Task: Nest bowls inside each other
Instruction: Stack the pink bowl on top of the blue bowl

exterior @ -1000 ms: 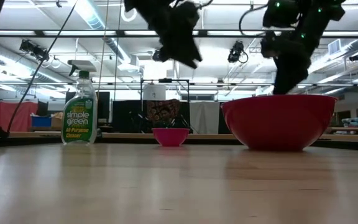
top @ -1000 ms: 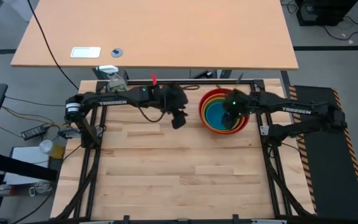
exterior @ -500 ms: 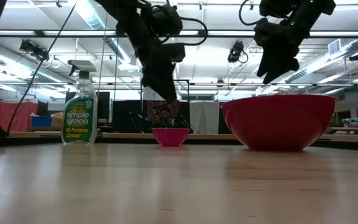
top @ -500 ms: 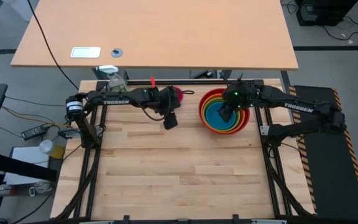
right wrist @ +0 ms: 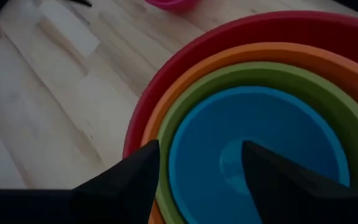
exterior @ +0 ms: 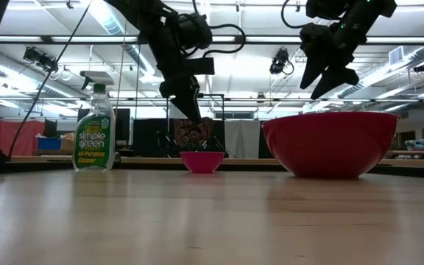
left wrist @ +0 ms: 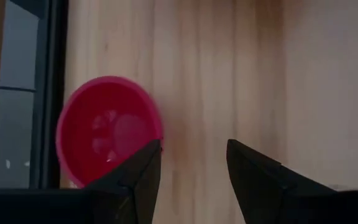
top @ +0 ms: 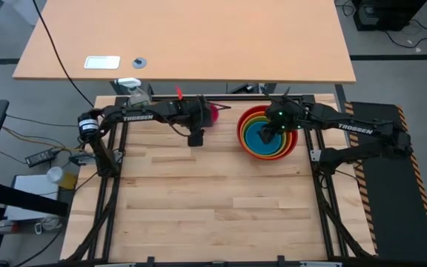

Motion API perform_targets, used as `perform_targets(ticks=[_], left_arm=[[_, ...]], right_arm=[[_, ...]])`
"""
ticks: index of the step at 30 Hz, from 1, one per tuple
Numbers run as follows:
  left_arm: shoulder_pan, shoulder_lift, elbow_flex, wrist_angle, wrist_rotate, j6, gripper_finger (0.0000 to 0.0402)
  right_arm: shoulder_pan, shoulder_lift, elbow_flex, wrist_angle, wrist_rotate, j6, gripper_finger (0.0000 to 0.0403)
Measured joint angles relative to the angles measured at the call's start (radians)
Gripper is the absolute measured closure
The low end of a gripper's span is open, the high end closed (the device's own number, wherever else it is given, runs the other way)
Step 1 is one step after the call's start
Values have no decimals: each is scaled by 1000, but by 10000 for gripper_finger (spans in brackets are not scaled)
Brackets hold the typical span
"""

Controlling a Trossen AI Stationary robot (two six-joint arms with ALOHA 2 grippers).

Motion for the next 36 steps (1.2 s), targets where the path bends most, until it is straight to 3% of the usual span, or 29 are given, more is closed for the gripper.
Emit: perform_targets(ticks=[4, 13, 16, 20, 25, 29, 36], left_arm=[[60, 1, 0, 4, 49, -111, 217], [274, 41, 2, 25, 138, -815, 217], [317, 82, 1, 41, 202, -949, 215], [325, 132, 1, 62, 215, -995, 203], [300, 164, 1, 66, 117, -998, 186], [283, 190, 1, 92, 108, -998, 183], [275, 233, 1, 96, 138, -1007, 225]], right_arm=[[12, 0, 0, 3, 12, 25, 172], [30, 0, 0, 51, 27, 31, 173], [30, 0, 0, 71, 27, 24, 173], [30, 0, 0, 81, 26, 21, 173], [30, 0, 0, 80, 19, 21, 173], [30, 0, 0, 82, 19, 19, 173], [30, 0, 0, 84, 18, 13, 173]])
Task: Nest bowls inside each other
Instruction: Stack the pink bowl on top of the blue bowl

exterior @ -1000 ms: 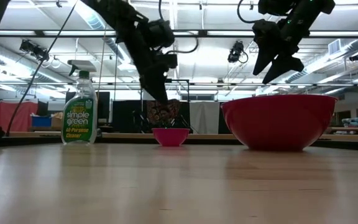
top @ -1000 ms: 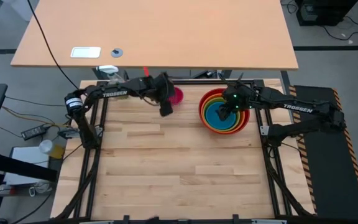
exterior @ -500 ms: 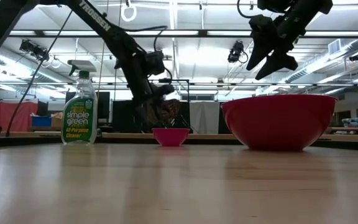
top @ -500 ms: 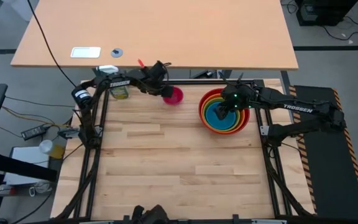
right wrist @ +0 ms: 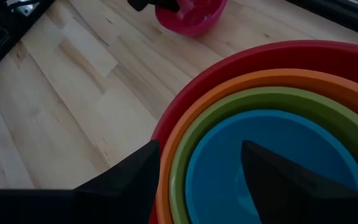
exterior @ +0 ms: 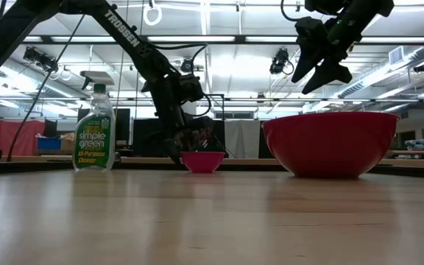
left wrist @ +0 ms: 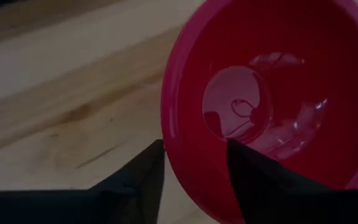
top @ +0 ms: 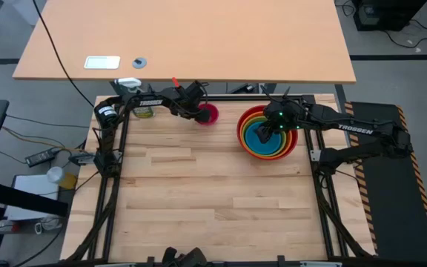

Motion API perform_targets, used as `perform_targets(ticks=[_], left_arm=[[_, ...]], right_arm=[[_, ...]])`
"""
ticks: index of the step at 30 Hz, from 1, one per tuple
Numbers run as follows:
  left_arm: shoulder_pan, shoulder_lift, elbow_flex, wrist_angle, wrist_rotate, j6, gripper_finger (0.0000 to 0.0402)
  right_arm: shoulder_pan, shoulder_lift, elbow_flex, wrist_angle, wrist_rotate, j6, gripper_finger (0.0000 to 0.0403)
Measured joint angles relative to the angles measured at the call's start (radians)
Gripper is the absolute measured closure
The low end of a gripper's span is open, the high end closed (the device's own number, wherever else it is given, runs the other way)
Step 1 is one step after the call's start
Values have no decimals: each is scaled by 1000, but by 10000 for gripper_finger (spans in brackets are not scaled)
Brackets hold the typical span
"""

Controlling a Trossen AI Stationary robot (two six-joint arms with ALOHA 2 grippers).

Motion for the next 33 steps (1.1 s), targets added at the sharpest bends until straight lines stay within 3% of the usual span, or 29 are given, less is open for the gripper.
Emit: perform_targets(ticks=[10, 17, 23, 33], left_arm=[[-10, -8, 0, 10, 30, 22, 386], [-37, -74, 24, -17, 21, 64, 391], [-93, -182, 24, -1, -106, 63, 393], [-214, -242, 24, 114, -163, -39, 393]], right_arm=[[0, 0, 0, 0, -7, -31, 173], [0, 0, 0, 1, -18, -33, 173], [21, 0, 0, 51, 31, -23, 179], [79, 1, 92, 79, 109, -73, 197]])
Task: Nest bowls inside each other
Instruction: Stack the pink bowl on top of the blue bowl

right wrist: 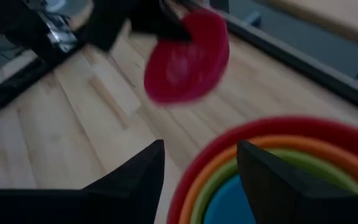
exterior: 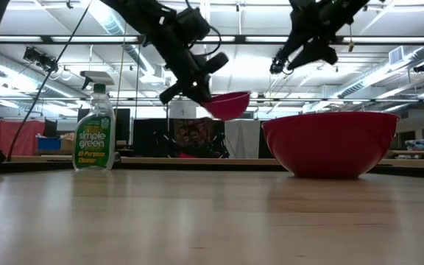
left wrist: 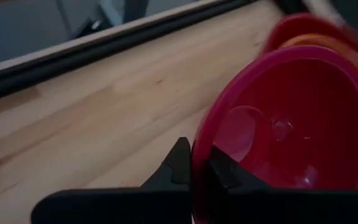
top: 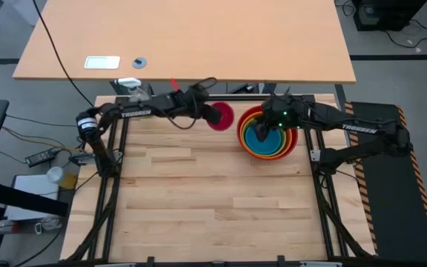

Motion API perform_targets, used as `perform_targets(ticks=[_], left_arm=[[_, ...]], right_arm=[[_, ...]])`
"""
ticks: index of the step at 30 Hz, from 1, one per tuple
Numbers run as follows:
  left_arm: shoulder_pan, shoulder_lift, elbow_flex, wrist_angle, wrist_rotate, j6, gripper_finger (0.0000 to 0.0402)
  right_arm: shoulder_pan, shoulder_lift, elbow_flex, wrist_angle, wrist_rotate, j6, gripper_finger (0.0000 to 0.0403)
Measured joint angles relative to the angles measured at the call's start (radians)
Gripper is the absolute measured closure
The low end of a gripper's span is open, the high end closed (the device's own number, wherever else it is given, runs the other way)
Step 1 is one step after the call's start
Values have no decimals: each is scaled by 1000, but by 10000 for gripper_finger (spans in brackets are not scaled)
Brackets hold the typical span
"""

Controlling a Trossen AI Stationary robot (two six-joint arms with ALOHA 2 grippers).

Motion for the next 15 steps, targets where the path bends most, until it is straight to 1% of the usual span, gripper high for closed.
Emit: perform_targets(ticks=[5, 9, 12, 15], left_arm=[[-78, 5, 1, 59, -102, -50, 393], [-129, 3, 31, 58, -196, -72, 393], [-168, 3, 60, 62, -298, -72, 393], [-196, 4, 80, 56, -371, -73, 393]], right_arm=[[2, 0, 36, 8, 6, -40, 197], [21, 1, 37, 66, 13, -85, 197], [58, 9, 38, 113, 57, -134, 197], [101, 25, 38, 138, 143, -190, 197]])
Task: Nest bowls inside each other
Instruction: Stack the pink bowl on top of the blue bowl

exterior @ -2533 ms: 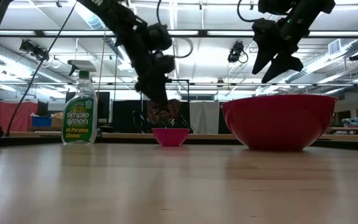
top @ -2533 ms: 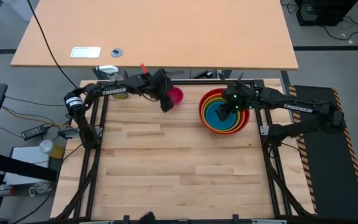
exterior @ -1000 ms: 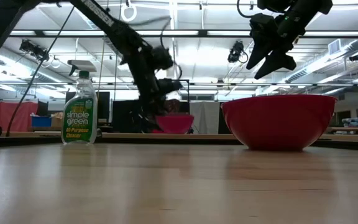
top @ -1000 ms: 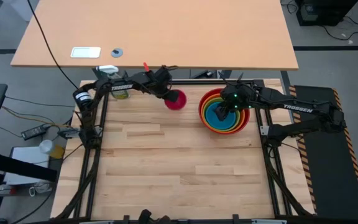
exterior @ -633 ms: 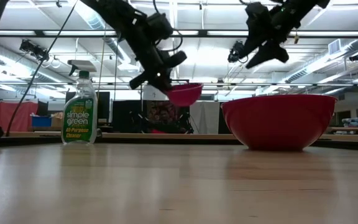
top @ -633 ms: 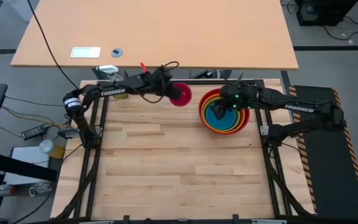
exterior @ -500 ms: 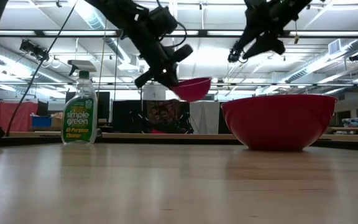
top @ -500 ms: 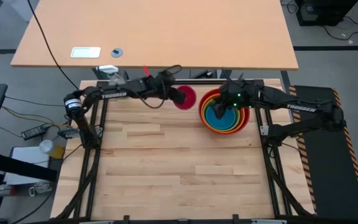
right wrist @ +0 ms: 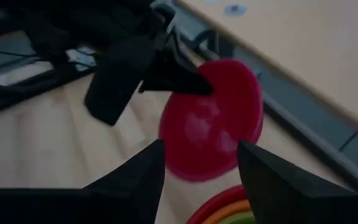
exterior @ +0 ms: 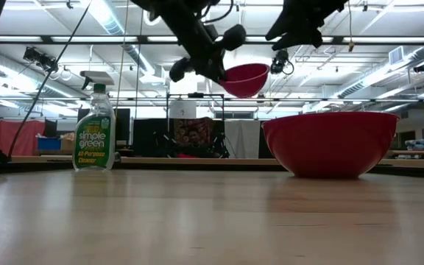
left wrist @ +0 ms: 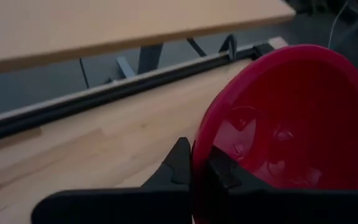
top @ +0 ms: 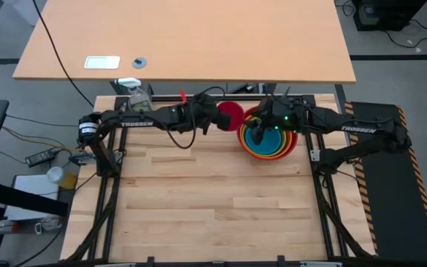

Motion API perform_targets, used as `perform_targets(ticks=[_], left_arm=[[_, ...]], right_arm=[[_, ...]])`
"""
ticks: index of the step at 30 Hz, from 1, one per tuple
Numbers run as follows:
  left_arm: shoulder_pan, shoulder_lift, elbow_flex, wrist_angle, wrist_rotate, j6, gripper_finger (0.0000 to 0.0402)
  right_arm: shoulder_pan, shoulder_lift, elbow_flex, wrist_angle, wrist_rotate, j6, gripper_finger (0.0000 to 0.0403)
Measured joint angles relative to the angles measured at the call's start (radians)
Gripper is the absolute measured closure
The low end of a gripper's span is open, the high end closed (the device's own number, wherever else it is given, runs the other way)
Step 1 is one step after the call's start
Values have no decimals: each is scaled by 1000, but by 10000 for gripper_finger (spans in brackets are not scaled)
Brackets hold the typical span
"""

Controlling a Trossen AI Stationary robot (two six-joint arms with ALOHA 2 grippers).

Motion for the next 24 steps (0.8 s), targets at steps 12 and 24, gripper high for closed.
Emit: perform_targets(ticks=[12, 24], left_arm=[[-88, 0, 44, -6, -230, 28, 392], [-137, 0, 44, 83, -323, 116, 389]], right_arm=[[30, 15, 0, 19, 255, -96, 196], [24, 105, -1, 74, 219, -117, 196]])
